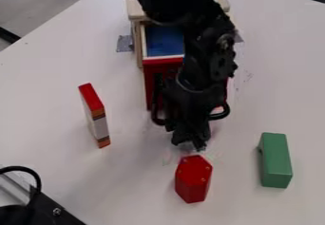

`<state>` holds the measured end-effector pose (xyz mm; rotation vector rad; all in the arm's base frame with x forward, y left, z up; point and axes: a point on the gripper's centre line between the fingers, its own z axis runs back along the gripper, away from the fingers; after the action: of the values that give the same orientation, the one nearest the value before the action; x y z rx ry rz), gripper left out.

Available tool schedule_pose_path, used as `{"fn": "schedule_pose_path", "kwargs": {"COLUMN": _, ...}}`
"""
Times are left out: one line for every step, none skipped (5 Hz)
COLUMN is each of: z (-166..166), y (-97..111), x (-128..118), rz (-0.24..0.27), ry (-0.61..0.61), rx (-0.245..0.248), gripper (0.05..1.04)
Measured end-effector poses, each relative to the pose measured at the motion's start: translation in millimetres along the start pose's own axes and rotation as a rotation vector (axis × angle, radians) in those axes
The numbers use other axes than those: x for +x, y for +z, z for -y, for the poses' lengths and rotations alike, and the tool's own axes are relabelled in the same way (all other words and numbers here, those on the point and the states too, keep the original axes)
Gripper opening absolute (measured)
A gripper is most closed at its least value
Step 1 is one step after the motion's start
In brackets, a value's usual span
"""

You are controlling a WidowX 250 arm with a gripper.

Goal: Open the drawer

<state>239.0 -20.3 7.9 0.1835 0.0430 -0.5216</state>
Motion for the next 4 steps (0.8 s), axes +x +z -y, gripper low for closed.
{"fn": "schedule_pose_path", "kwargs": {"z": 9, "y": 0, "x": -5, "rz": -0.002, "ry": -0.014, "rx": 0.008, "gripper": 0.246}}
{"fn": "schedule_pose_path", "kwargs": {"z": 15, "y": -1, "x": -5, "rz": 0.002, "ry": -0.012, "rx": 0.014, "gripper": 0.245}}
{"fn": "schedule_pose_path", "kwargs": {"z": 17, "y": 2, "x": 0, "rz": 0.013, "ry": -0.007, "rx": 0.011, "gripper": 0.245}}
{"fn": "schedule_pose_path", "kwargs": {"z": 19, "y": 3, "x": 4, "rz": 0.0, "ry": 0.006, "rx": -0.003, "gripper": 0.24}}
